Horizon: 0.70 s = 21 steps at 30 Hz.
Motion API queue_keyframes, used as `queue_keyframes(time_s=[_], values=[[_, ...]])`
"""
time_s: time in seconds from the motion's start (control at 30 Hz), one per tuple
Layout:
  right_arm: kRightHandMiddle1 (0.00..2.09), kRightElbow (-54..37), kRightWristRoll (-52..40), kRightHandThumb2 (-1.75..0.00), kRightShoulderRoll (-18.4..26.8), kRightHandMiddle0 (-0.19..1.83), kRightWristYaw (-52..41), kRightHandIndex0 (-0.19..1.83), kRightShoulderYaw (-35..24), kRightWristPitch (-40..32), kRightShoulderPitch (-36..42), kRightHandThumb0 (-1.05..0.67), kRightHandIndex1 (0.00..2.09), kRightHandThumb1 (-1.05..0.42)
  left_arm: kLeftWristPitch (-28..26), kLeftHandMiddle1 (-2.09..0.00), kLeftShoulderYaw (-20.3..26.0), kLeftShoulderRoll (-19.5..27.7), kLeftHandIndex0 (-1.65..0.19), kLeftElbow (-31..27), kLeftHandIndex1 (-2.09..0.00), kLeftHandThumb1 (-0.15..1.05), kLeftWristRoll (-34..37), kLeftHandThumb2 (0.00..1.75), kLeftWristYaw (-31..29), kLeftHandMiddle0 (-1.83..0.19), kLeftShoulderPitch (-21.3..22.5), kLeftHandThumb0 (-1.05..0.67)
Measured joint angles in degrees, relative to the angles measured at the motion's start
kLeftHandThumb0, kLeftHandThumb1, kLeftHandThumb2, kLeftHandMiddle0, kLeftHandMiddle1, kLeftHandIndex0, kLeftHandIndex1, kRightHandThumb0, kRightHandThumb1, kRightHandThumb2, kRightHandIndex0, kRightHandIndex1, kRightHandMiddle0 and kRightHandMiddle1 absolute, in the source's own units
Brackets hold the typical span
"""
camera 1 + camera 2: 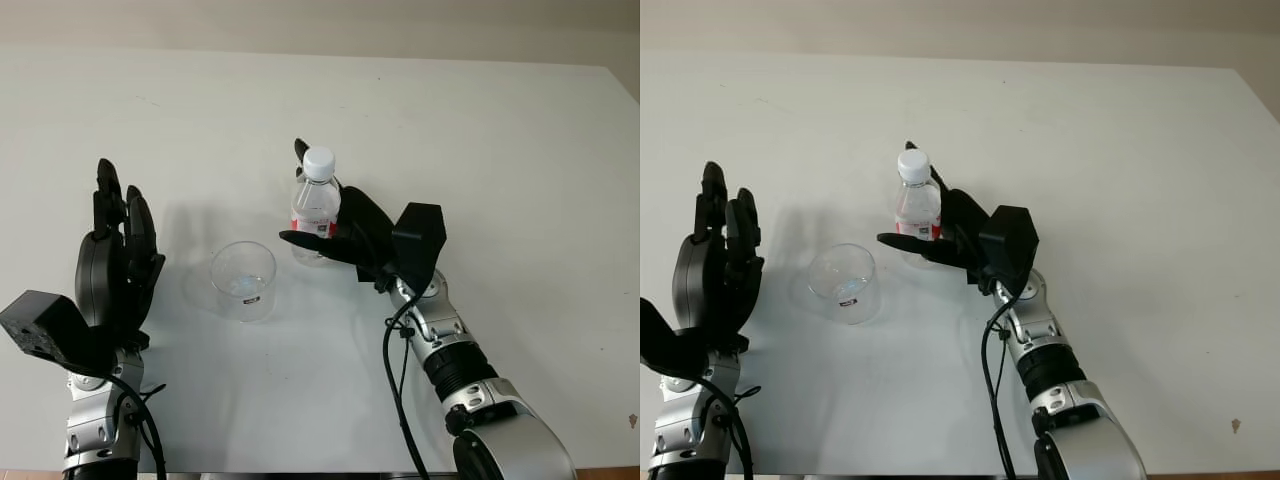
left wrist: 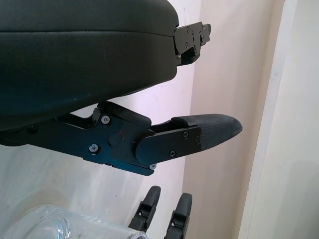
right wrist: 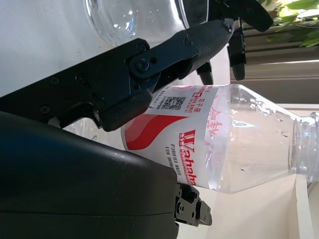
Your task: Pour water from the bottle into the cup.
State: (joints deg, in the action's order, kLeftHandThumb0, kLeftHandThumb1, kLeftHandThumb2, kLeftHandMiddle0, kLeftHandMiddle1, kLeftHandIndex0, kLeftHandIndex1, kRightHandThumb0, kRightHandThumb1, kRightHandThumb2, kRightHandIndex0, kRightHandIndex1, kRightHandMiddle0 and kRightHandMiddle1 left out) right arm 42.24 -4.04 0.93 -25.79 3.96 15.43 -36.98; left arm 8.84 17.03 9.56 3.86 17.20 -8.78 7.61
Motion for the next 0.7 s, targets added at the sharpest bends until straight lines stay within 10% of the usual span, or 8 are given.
queue_keyframes(time_s=[0.27,0.33,0.43,0.7], values=[[0.17,0.06,0.83,-0.05,-1.84,0.04,5.1,0.03,-0.29,-1.25,0.0,-0.49,0.13,-0.87,-0.01,-0.05,-0.02,0.0,0.19,0.0,-0.01,1.05,-0.08,0.57,0.03,0.18,0.0,-0.71],[1.12,0.06,1.7,-0.05,-2.1,-0.13,7.02,-0.05,-0.23,-1.42,0.0,-0.41,0.98,-0.89,-0.01,-0.05,-0.02,0.0,0.19,0.0,-0.01,1.05,-0.06,0.57,0.03,0.17,0.0,-0.71],[1.82,0.09,3.59,-0.06,-2.07,-0.17,9.09,-0.07,0.22,-1.12,-0.01,-0.35,1.79,-0.91,-0.01,-0.06,-0.01,0.0,0.19,0.02,-0.02,1.05,-0.02,0.56,0.01,0.17,0.01,-0.71],[2.09,1.38,9.35,-0.13,-1.43,0.46,12.1,0.78,2.62,2.55,-0.78,-0.45,2.09,-1.04,0.04,-0.05,-0.04,-0.01,0.19,0.61,-0.03,1.05,-0.16,0.57,0.38,0.17,0.13,-0.71]])
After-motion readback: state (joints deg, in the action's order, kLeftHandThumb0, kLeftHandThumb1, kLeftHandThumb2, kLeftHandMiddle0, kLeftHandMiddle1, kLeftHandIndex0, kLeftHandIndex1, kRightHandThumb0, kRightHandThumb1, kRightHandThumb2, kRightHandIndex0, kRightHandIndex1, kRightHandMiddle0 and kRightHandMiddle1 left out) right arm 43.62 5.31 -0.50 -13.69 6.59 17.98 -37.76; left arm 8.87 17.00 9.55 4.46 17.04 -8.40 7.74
